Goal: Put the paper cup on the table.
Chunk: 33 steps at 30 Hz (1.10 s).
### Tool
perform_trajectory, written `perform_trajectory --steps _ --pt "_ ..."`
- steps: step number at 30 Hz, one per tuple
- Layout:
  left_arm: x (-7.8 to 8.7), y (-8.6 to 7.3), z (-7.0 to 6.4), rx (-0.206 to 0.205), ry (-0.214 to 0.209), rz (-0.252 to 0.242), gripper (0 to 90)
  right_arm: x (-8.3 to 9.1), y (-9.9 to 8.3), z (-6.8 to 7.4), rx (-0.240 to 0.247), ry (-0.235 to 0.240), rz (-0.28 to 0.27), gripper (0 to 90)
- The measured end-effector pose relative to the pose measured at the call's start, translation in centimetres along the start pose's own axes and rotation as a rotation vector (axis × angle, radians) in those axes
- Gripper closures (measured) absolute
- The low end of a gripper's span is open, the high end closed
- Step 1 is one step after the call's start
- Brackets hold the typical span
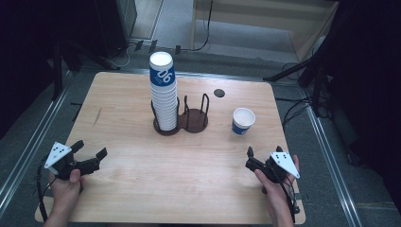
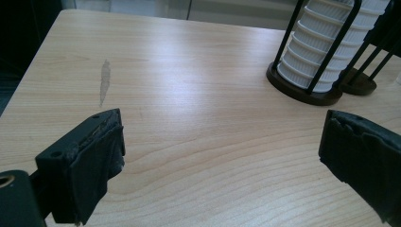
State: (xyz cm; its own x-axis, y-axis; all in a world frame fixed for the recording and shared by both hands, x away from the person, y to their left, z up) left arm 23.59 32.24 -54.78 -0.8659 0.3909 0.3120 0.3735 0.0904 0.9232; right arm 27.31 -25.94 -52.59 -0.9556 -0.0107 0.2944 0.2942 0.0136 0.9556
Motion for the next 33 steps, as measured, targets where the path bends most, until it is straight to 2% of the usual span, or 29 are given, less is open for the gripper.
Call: perform_trajectory --steps 10,16,33 --pt "0.0 0.0 -0.1 -0.002 0.001 0.003 1.8 0.9 -1.6 -1.7 -0.016 -0.030 0.019 0.0" --pt "-0.1 0.0 -0.1 -0.001 0.007 0.000 1.8 1.5 -2.5 -2.7 -0.007 -0.057 0.038 0.0" --pt "0.0 0.0 0.0 0.007 0.013 -0.004 1.8 3.8 -3.6 -4.6 -0.037 -0.099 0.037 0.0"
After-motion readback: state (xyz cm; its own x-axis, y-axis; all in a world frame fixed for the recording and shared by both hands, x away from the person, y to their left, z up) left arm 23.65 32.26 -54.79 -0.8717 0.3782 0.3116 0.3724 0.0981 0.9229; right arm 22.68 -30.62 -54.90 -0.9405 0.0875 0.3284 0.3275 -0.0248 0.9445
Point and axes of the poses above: each handheld gripper's, and its own axes: x roughly backward along the jaws, y roughly out of its top, z roughly to its left, the point moved 1 cm from there along -x, roughly forward along the jaws, and after that the axes turned 5 degrees about -y, right-handed, at the moved point
